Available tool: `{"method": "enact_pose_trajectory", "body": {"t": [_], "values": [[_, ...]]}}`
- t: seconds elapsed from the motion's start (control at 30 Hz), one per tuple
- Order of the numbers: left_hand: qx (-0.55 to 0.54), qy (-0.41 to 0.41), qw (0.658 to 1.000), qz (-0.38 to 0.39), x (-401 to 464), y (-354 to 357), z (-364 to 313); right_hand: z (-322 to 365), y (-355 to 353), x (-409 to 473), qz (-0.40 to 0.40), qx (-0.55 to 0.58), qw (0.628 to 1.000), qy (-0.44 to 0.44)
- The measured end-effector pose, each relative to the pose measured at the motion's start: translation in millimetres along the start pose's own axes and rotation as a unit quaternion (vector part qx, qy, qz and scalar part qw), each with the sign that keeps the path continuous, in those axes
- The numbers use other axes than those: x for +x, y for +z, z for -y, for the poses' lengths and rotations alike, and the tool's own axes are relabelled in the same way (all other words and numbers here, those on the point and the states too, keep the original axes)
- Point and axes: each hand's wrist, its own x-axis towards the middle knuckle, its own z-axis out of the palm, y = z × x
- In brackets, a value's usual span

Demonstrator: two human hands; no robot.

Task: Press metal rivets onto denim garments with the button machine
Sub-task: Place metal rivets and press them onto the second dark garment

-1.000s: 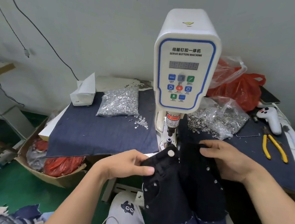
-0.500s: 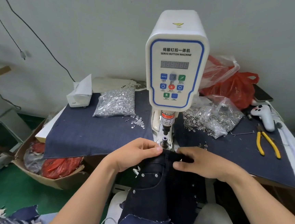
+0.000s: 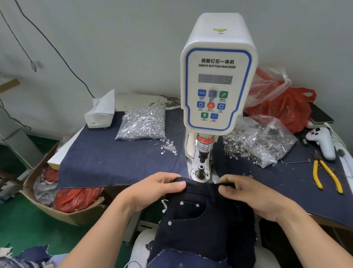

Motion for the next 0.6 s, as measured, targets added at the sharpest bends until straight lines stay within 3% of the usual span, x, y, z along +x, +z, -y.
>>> {"method": "enact_pose_trajectory", "body": {"t": [0.1, 0.2, 0.3, 0.37, 0.4, 0.47, 0.53, 0.6], "values": [[-0.084, -0.007, 0.996, -0.041, 10.2, 19.0, 1.4, -0.2, 0.2, 10.0, -0.034, -0.133, 0.990, -0.021], [0.076, -0.004, 0.996, -0.043, 16.0, 25.6, 1.8, -1.1, -0.3, 13.1, -0.078, -0.124, 0.988, -0.047], [0.096, 0.005, 0.995, -0.029, 15.2, 23.3, 4.1, -0.9, -5.5, 11.5, -0.058, -0.166, 0.984, -0.039], [0.111, 0.029, 0.993, -0.036, 13.9, 18.7, 3.0, -4.8, -16.9, 18.1, -0.151, -0.181, 0.971, -0.032], [0.118, 0.039, 0.991, -0.041, 13.7, 15.8, 2.2, -7.8, -27.0, 23.5, -0.239, -0.225, 0.944, -0.024], [0.130, 0.040, 0.988, -0.075, 14.2, 8.7, 1.8, -13.6, -48.0, 33.0, -0.396, -0.359, 0.845, 0.006], [0.123, 0.020, 0.984, -0.124, 16.1, 0.3, -0.5, -18.8, -63.5, 42.0, -0.442, -0.431, 0.786, 0.033], [0.143, 0.009, 0.975, -0.169, 19.8, -8.5, -4.0, -23.1, -70.9, 51.0, -0.429, -0.472, 0.768, 0.060]]}}
